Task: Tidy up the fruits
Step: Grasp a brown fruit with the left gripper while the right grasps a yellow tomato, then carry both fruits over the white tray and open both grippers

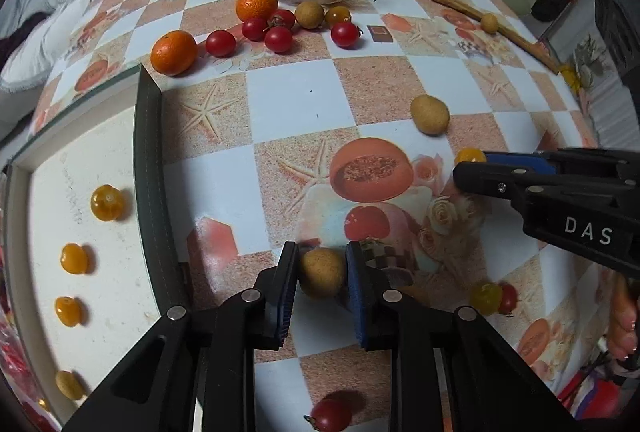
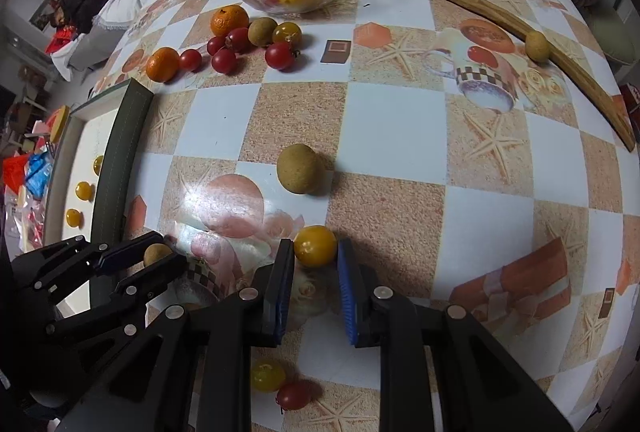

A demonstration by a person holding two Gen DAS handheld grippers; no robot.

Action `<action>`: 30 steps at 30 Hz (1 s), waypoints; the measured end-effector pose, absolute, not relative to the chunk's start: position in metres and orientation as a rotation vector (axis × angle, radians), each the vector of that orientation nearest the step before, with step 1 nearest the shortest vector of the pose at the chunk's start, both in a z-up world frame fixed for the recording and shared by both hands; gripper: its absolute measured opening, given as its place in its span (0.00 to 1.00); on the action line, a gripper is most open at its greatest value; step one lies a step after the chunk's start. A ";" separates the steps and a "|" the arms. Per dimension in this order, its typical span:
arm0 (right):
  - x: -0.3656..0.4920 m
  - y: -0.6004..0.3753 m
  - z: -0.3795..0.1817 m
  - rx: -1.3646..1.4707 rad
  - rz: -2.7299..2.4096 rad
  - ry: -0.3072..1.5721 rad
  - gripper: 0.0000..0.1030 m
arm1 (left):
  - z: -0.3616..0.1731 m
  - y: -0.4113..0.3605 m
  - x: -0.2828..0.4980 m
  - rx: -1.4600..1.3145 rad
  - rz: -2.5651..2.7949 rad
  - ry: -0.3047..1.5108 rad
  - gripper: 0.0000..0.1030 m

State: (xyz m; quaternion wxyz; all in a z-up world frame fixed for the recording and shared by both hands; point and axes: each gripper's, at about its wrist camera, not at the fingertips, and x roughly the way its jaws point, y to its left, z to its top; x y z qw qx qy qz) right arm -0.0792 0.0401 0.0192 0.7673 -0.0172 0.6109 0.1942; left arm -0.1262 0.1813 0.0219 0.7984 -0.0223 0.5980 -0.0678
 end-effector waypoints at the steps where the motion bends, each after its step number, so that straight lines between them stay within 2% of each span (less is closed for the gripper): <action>1: -0.080 0.038 0.020 -0.031 0.421 1.326 0.23 | 0.024 0.185 -0.127 -0.067 -0.147 1.283 0.25; 15: -0.081 0.036 0.037 0.008 0.432 1.315 0.23 | 0.050 0.207 -0.139 -0.130 -0.122 1.244 0.25; 30: -0.087 0.089 0.052 -0.058 0.526 1.298 0.23 | 0.065 0.248 -0.166 -0.185 -0.037 1.203 0.25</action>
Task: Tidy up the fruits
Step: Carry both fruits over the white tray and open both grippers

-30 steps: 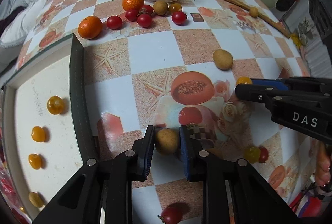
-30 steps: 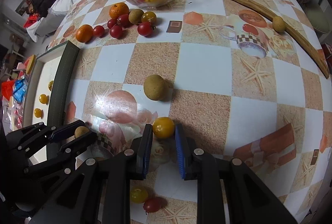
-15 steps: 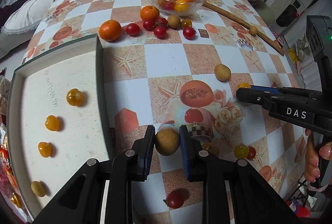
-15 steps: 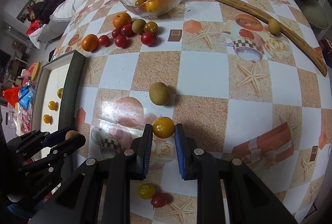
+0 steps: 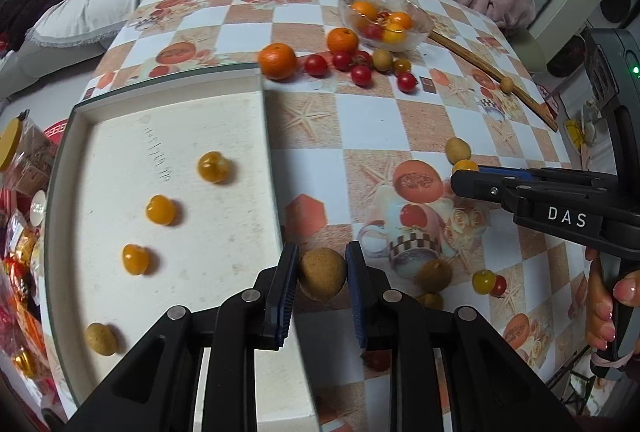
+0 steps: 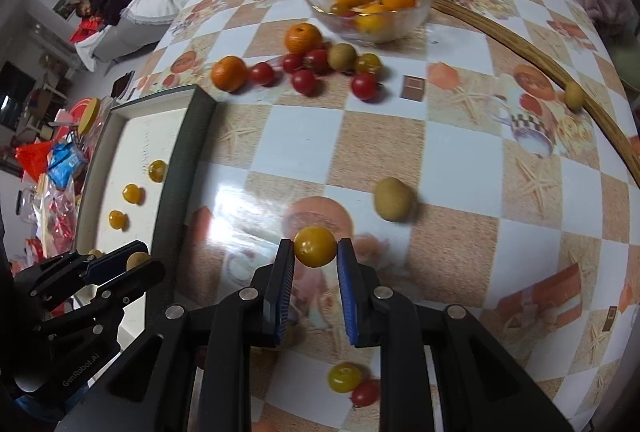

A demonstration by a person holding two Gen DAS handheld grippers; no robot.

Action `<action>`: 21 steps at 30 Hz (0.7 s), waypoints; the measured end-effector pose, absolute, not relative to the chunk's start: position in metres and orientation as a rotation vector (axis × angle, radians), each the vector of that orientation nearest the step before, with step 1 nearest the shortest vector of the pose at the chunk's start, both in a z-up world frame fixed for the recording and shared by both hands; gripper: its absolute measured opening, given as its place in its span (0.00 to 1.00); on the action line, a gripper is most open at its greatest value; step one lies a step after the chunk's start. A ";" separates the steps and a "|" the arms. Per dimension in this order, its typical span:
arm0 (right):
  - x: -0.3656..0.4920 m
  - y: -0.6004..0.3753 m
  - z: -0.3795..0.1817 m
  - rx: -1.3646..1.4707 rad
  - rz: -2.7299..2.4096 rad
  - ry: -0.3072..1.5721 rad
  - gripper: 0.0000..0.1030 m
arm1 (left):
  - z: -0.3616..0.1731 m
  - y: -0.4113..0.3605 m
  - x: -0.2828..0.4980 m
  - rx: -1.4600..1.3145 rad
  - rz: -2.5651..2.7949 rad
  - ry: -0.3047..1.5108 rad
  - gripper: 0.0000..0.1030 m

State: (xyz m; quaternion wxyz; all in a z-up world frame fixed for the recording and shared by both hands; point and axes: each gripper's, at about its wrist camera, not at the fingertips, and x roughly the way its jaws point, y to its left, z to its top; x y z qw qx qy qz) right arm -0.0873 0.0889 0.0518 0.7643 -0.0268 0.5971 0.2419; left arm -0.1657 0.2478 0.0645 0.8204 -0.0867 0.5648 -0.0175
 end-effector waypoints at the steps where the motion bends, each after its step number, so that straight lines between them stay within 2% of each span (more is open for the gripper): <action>1: -0.088 0.095 0.053 -0.065 0.536 1.297 0.23 | 0.065 0.252 -0.169 -0.192 -0.026 1.202 0.25; 21: -0.085 0.218 0.065 -0.146 0.724 1.277 0.23 | 0.068 0.371 -0.190 -0.299 0.237 1.120 0.25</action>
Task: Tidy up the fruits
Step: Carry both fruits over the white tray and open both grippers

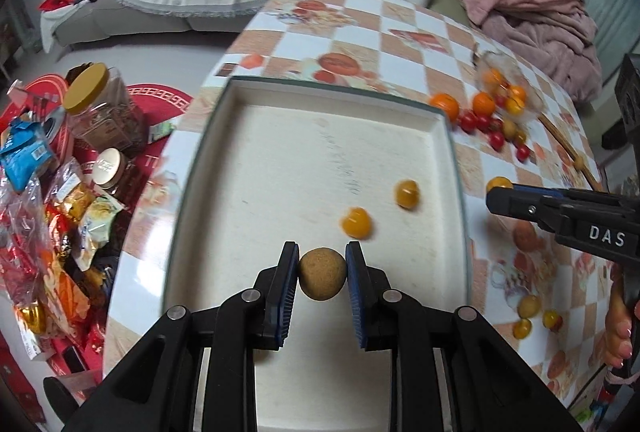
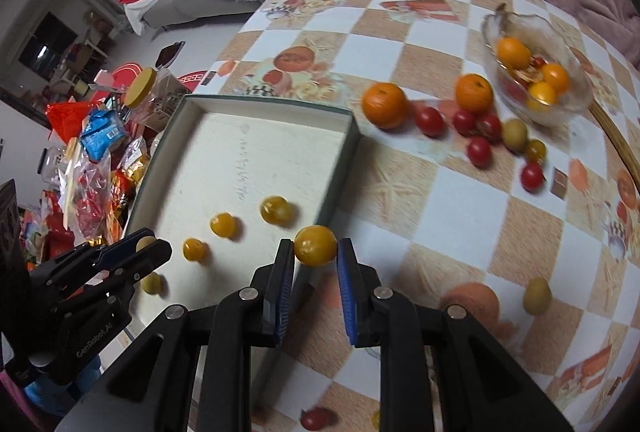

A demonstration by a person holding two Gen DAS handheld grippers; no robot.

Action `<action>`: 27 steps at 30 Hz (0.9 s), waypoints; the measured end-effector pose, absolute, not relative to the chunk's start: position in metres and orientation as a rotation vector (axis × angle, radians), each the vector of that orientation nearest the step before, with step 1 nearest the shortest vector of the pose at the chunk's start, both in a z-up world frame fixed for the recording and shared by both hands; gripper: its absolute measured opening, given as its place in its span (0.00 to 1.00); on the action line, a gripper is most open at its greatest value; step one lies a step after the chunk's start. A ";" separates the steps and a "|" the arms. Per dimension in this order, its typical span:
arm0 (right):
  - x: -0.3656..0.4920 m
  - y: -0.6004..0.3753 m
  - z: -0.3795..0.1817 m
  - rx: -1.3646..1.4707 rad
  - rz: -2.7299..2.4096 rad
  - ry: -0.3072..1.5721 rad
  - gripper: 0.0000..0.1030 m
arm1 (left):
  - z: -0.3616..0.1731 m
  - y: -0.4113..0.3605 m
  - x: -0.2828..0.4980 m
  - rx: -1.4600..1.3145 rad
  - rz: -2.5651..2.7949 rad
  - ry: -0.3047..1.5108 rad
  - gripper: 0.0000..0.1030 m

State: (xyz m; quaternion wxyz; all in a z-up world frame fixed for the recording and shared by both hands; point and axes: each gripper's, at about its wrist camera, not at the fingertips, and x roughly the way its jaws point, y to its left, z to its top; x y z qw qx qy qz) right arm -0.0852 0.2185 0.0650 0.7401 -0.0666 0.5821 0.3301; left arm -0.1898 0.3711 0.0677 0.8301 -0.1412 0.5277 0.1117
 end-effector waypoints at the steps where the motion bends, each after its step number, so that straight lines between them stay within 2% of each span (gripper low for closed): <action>1: -0.084 0.223 0.065 -0.144 0.727 1.277 0.23 | 0.066 0.378 -0.188 -0.303 0.250 1.116 0.25; 9: -0.070 0.264 0.055 -0.163 0.741 1.279 0.23 | 0.048 0.407 -0.169 -0.302 0.295 1.123 0.25; 27: -0.055 0.301 0.020 -0.255 0.704 1.299 0.24 | 0.020 0.412 -0.152 -0.246 0.312 1.185 0.25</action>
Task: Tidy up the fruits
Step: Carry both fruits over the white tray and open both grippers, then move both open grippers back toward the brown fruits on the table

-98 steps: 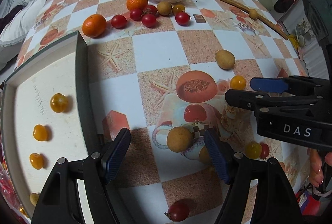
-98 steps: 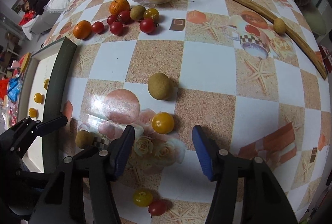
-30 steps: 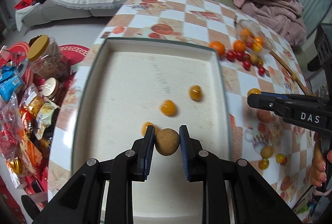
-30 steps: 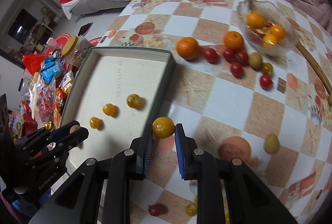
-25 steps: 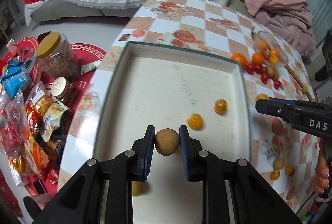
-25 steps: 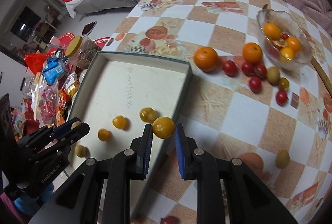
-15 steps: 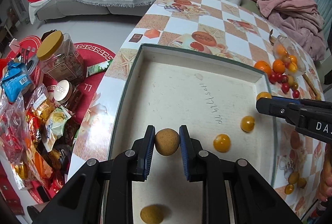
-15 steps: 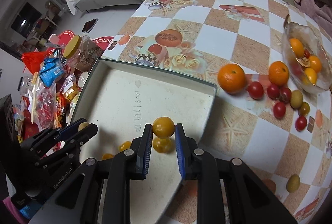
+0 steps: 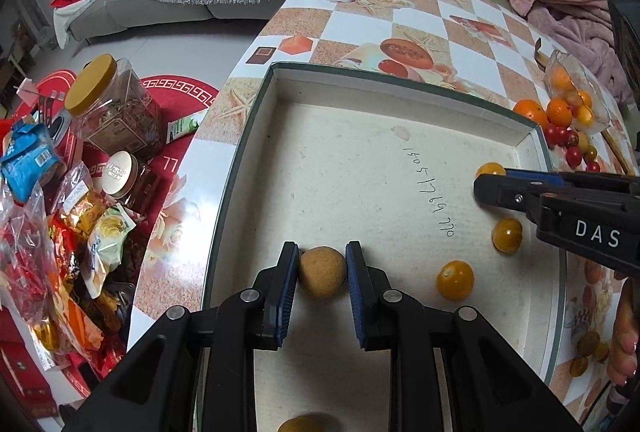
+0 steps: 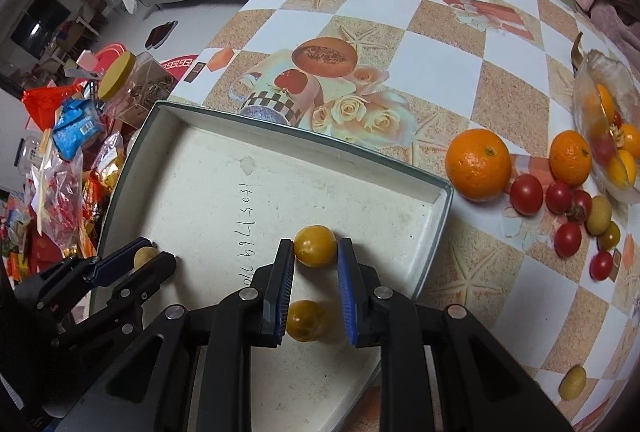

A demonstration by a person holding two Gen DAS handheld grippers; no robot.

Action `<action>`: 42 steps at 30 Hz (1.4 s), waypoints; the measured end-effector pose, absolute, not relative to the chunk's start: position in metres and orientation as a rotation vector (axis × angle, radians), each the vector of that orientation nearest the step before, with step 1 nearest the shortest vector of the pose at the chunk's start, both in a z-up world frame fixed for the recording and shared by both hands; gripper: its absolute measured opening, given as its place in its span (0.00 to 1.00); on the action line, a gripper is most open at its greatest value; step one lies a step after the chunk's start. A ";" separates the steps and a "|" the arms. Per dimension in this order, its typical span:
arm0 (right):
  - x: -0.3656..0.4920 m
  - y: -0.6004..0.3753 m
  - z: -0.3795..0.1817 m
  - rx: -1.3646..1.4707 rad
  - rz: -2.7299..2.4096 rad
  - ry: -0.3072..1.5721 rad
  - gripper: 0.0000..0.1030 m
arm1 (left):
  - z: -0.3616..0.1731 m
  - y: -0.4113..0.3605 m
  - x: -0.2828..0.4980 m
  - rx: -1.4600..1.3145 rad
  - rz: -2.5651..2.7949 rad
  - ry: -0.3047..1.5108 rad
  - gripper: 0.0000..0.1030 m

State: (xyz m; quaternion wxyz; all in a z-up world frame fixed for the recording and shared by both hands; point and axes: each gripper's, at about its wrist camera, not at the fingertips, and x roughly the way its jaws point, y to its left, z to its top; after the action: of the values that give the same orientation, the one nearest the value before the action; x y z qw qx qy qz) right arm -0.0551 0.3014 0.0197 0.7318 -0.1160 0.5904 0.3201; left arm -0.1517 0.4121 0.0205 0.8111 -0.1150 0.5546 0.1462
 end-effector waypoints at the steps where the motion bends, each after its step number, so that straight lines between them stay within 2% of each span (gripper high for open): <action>1: -0.056 0.303 0.020 -0.267 0.708 1.295 0.25 | 0.021 0.411 -0.151 -0.239 0.313 1.186 0.26; 2: -0.056 0.304 0.020 -0.273 0.715 1.295 0.27 | 0.021 0.411 -0.151 -0.235 0.315 1.188 0.27; 3: -0.056 0.305 0.020 -0.273 0.723 1.295 0.33 | 0.021 0.412 -0.151 -0.233 0.320 1.189 0.39; 4: -0.056 0.307 0.020 -0.271 0.733 1.298 0.39 | 0.021 0.413 -0.151 -0.236 0.326 1.190 0.63; 7: -0.057 0.309 0.022 -0.280 0.735 1.294 0.53 | 0.024 0.411 -0.153 -0.240 0.322 1.169 0.65; 9: -0.057 0.307 0.025 -0.263 0.745 1.289 0.58 | 0.022 0.409 -0.152 -0.219 0.325 1.184 0.65; 13: -0.057 0.299 0.039 -0.210 0.766 1.259 0.81 | 0.023 0.406 -0.155 -0.220 0.323 1.196 0.65; 23: -0.048 0.227 0.066 -0.069 0.655 1.226 0.82 | 0.043 0.366 -0.156 -0.159 0.244 1.192 0.65; 42: -0.068 0.050 0.032 0.022 0.340 1.336 0.82 | 0.064 0.228 -0.154 -0.069 -0.069 1.208 0.65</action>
State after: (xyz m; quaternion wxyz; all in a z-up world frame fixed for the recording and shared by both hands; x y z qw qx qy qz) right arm -0.0677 0.0497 0.0321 0.7718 0.0100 0.6161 0.1567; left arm -0.1543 0.2284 0.0643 0.8220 -0.0324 0.5677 -0.0327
